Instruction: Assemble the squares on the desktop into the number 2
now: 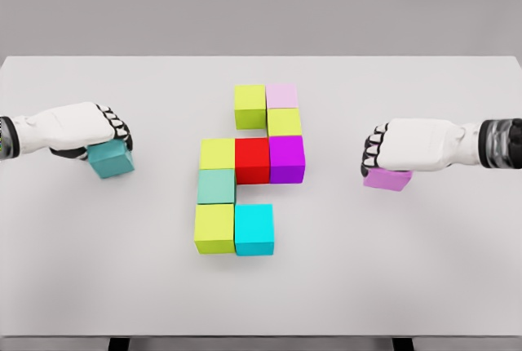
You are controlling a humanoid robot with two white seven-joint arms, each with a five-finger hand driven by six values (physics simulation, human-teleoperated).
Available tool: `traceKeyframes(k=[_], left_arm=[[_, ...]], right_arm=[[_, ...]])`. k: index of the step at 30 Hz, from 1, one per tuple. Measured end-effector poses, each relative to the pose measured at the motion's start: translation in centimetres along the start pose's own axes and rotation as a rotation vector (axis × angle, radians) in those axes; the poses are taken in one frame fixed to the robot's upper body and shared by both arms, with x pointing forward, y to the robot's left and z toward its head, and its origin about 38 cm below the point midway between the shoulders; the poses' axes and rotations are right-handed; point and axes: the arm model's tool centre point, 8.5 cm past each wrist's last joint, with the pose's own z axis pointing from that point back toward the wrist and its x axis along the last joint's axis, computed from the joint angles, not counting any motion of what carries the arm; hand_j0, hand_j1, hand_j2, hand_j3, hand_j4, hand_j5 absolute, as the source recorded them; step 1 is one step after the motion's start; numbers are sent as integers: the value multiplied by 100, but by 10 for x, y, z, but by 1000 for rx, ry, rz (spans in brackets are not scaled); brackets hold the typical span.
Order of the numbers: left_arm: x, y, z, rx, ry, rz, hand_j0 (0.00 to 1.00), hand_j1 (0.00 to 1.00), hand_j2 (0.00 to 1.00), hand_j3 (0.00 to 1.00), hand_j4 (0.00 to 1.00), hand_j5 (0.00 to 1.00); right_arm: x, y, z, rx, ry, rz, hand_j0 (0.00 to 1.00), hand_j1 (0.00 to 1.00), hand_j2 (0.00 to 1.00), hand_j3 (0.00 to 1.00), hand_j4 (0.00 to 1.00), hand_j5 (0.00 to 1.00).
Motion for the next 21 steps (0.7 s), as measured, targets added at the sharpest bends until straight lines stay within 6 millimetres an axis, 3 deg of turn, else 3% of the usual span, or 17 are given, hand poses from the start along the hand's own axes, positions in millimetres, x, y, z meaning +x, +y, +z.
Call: traceKeyframes(k=[8, 21], left_arm=[[-12, 16, -17, 39, 22, 9, 62, 62, 62, 62, 62, 62], [-29, 36, -41, 81, 55, 32, 62, 62, 62, 62, 62, 62]], right_arm=[[21, 7, -17, -26, -74, -49, 64, 64, 64, 64, 64, 64], [48, 0, -51, -98, -191, -110, 64, 64, 64, 64, 64, 64]])
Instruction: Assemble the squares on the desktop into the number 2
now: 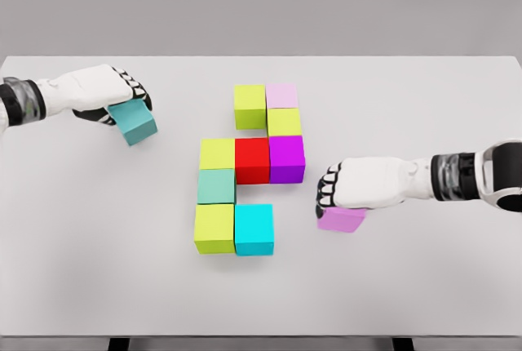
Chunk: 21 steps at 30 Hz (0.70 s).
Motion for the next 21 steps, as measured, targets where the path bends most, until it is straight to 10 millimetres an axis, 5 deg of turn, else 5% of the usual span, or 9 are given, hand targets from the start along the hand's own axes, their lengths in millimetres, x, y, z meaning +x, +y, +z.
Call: traceKeyframes(k=[6, 10, 21], left_arm=[[-9, 9, -7, 14, 22, 9, 63, 63, 63, 63, 63, 63], [-13, 10, -14, 18, 34, 24, 63, 63, 63, 63, 63, 63], [-13, 21, -42, 31, 35, 56, 64, 64, 64, 64, 64, 64]], right_arm=[[3, -1, -7, -10, -16, -2, 69, 69, 69, 69, 69, 69], [4, -1, -8, -12, -20, -5, 90, 90, 90, 90, 90, 90], [-1, -1, 3, -12, 1, -9, 99, 99, 99, 99, 99, 99]])
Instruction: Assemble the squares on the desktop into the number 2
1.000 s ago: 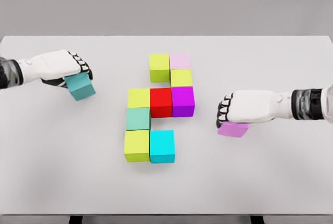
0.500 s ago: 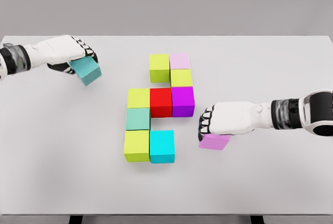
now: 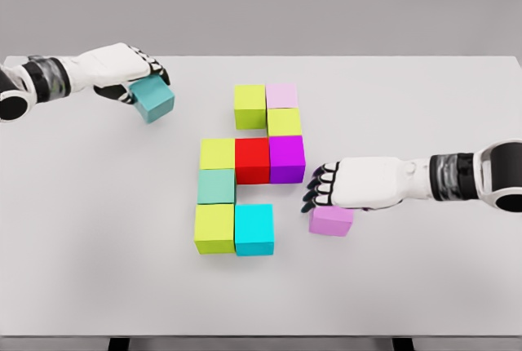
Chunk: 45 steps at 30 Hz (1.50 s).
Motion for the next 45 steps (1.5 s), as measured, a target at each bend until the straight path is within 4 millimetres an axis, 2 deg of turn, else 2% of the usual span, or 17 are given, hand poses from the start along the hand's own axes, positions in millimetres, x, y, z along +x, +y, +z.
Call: traceKeyframes(k=[6, 13, 16, 19, 22, 23, 24, 27, 29, 33, 34, 35, 36, 37, 41, 45], left_arm=[[2, 1, -14, -9, 1, 24, 64, 64, 64, 64, 64, 64], [0, -1, -21, -13, 12, 45, 67, 67, 67, 67, 67, 67], [-2, 0, -23, -14, 19, 51, 70, 70, 70, 70, 70, 70], [-2, -2, -25, -18, 22, 60, 85, 85, 85, 85, 85, 85], [-1, -4, -28, -19, 21, 65, 93, 93, 93, 93, 93, 93], [-1, -3, -28, -18, 21, 65, 96, 96, 96, 96, 96, 96], [-1, -3, -28, -19, 23, 69, 100, 100, 100, 100, 100, 100], [-1, -5, -30, -19, 25, 77, 100, 100, 100, 100, 100, 100], [-2, -3, -30, -14, 28, 78, 100, 100, 100, 100, 100, 100], [-5, -2, -27, -7, 36, 84, 100, 100, 100, 100, 100, 100], [-7, 0, -26, -4, 39, 85, 100, 100, 100, 100, 100, 100], [-8, -1, -24, -3, 42, 85, 100, 100, 100, 100, 100, 100], [-9, -2, -22, -4, 45, 87, 100, 100, 100, 100, 100, 100], [-9, -3, -21, -5, 45, 89, 100, 100, 100, 100, 100, 100], [-10, -3, -19, 2, 42, 92, 100, 100, 100, 100, 100, 100], [-3, 4, -19, 22, 16, 78, 100, 100, 100, 100, 100, 100]], right_arm=[[-15, -9, 44, -47, 53, -73, 99, 99, 99, 99, 99, 99], [-19, -11, 59, -61, 74, -95, 99, 99, 99, 99, 99, 99], [-27, -12, 72, -53, 114, -90, 99, 99, 99, 99, 99, 99], [-35, -8, 85, -13, 169, -66, 99, 99, 99, 99, 99, 99], [-50, -9, 105, 24, 243, -47, 99, 99, 99, 99, 99, 99], [-61, -27, 117, 20, 282, -4, 99, 99, 99, 99, 99, 99], [-67, -33, 123, 33, 302, 10, 99, 99, 99, 99, 99, 99], [-75, -17, 121, 104, 303, -19, 99, 99, 99, 99, 99, 99], [-86, -17, 117, 128, 313, -20, 99, 99, 99, 99, 99, 99], [-103, -10, 95, 186, 300, -30, 99, 99, 99, 99, 99, 99], [-107, -20, 95, 188, 306, -5, 99, 99, 99, 99, 99, 99], [-107, -16, 90, 203, 295, -6, 99, 99, 99, 99, 99, 99], [-113, -40, 97, 190, 315, 51, 99, 99, 99, 99, 99, 99], [-113, -40, 96, 190, 310, 57, 99, 99, 99, 99, 99, 99], [-100, -17, 79, 209, 243, 46, 99, 99, 99, 99, 99, 99], [-84, -10, 60, 189, 171, 53, 97, 97, 97, 97, 97, 97]])
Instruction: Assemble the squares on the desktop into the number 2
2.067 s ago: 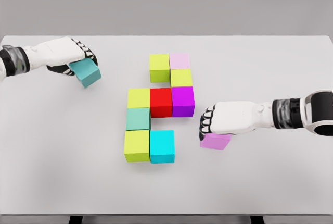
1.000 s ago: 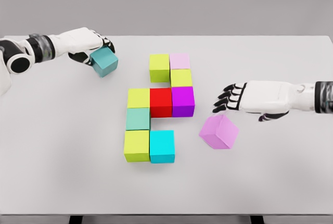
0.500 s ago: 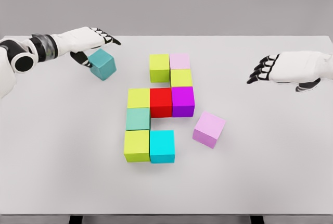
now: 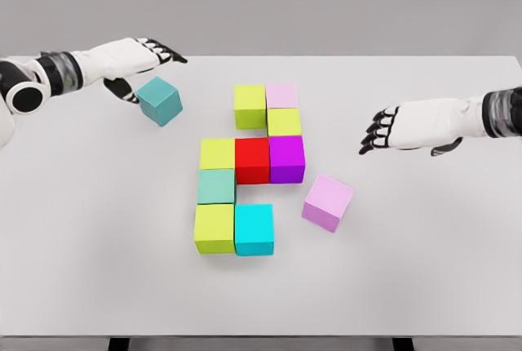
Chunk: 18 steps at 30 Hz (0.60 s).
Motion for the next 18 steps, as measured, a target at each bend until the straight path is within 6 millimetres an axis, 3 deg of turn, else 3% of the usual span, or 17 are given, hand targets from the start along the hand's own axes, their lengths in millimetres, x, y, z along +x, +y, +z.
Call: traceKeyframes(k=[3, 7, 18], left_arm=[[5, 3, -1, 10, -17, -7, 100, 100, 100, 100, 100, 100], [11, 0, -2, 10, -35, -7, 100, 100, 100, 100, 100, 100], [21, 0, -11, 16, -63, -4, 100, 100, 100, 100, 100, 100]], right_arm=[[8, -4, -9, -38, -31, 6, 96, 96, 96, 96, 96, 96], [18, 7, -21, -83, -61, -17, 96, 96, 96, 96, 96, 96], [25, 12, -31, -103, -79, -3, 96, 96, 96, 96, 96, 96]])
